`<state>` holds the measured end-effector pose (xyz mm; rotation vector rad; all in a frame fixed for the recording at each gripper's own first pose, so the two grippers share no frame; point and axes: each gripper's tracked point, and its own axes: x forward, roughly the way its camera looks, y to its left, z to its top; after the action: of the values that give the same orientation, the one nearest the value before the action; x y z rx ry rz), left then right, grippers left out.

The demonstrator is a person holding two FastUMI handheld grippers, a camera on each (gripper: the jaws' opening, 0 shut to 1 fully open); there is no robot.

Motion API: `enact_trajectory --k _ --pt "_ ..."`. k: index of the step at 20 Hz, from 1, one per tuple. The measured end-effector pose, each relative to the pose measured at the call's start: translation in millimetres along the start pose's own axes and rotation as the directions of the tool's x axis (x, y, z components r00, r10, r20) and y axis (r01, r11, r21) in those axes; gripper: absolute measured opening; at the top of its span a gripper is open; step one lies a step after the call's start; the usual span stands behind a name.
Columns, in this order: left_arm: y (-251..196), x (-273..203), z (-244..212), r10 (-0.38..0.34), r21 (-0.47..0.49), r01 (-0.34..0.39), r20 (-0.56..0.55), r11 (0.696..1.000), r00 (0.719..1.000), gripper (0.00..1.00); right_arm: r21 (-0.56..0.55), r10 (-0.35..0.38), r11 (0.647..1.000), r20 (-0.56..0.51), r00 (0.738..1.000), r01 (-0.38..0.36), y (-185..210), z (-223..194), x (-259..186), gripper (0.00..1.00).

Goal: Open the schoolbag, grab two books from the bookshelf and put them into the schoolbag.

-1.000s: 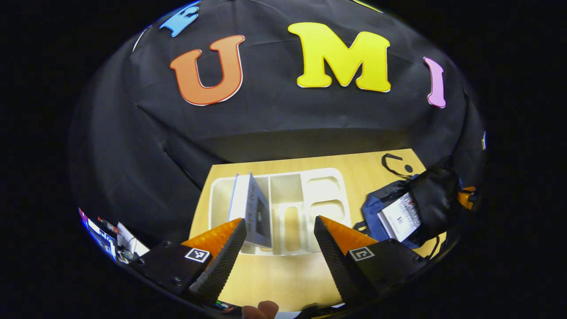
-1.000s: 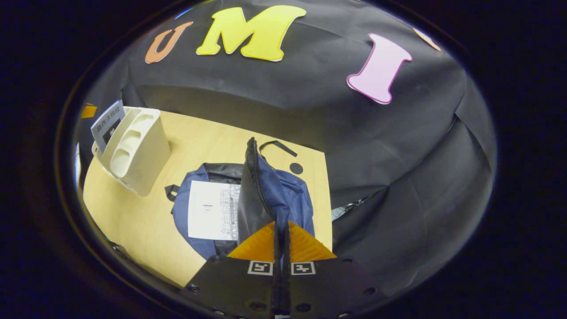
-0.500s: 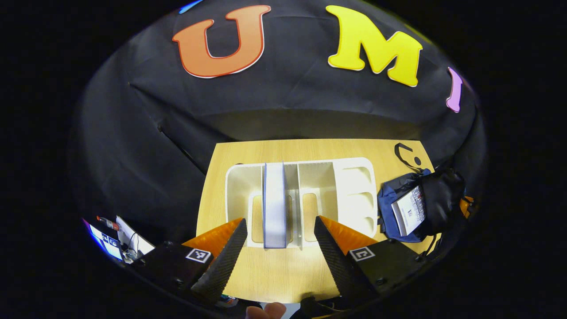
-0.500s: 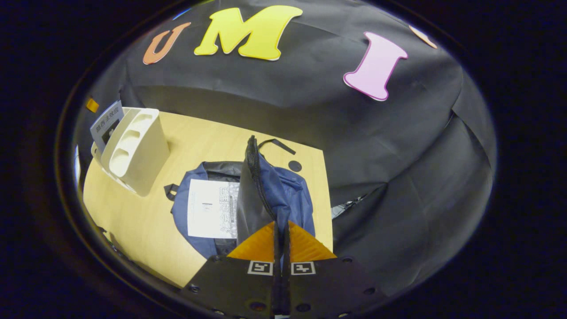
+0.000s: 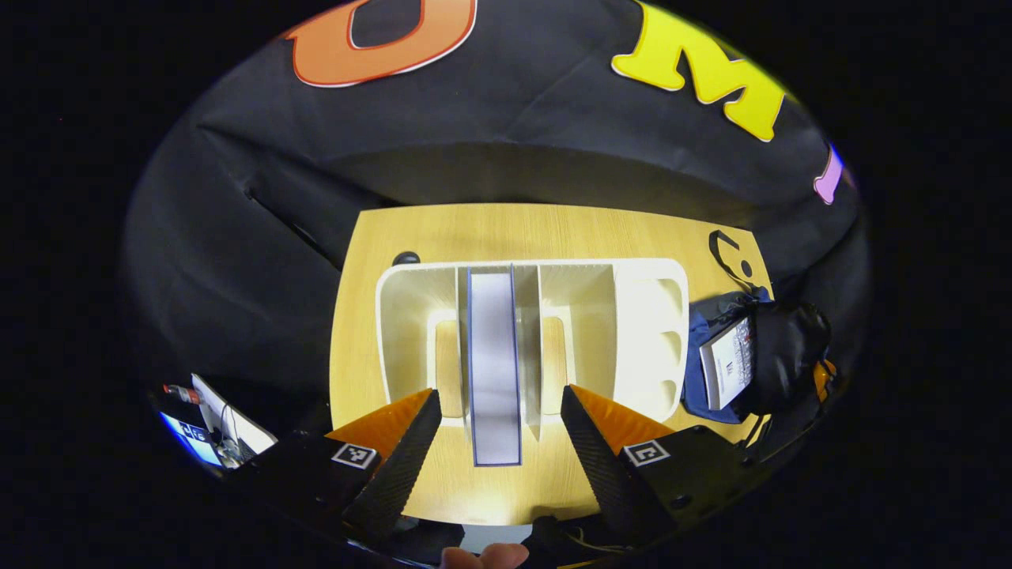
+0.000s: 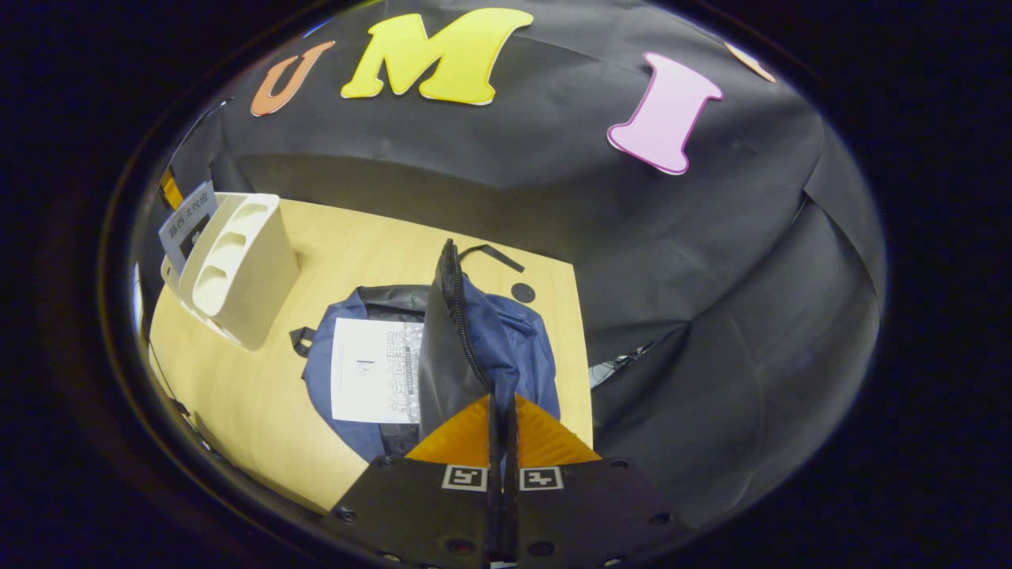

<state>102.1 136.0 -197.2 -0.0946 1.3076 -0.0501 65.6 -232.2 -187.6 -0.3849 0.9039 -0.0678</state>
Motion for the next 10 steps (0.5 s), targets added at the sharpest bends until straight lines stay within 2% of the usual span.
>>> enact_trajectory --k 2,3,7,8,10 --pt "3 9 -2 -0.012 -0.013 0.011 -0.034 1.0 0.999 0.97 0.005 -0.001 1.0 -0.002 1.0 0.001 -2 -1 0 0.04" --pt "3 13 -4 -0.018 -0.019 0.017 -0.051 1.0 0.999 0.97 0.008 -0.002 1.0 -0.004 1.0 0.002 -2 -2 0 0.0" --pt "-1 27 -11 -0.042 -0.035 0.038 -0.112 0.999 0.993 0.97 0.013 -0.005 1.0 -0.011 1.0 0.005 -5 -4 1 0.0" --pt "0 30 -11 -0.041 -0.035 0.037 -0.12 0.999 0.992 0.97 0.014 -0.005 1.0 -0.013 1.0 0.005 -5 -3 1 0.04" --pt "2 33 -10 -0.037 -0.038 0.032 -0.137 0.999 0.99 0.95 0.015 -0.006 1.0 -0.015 1.0 0.006 -5 -3 2 0.0"
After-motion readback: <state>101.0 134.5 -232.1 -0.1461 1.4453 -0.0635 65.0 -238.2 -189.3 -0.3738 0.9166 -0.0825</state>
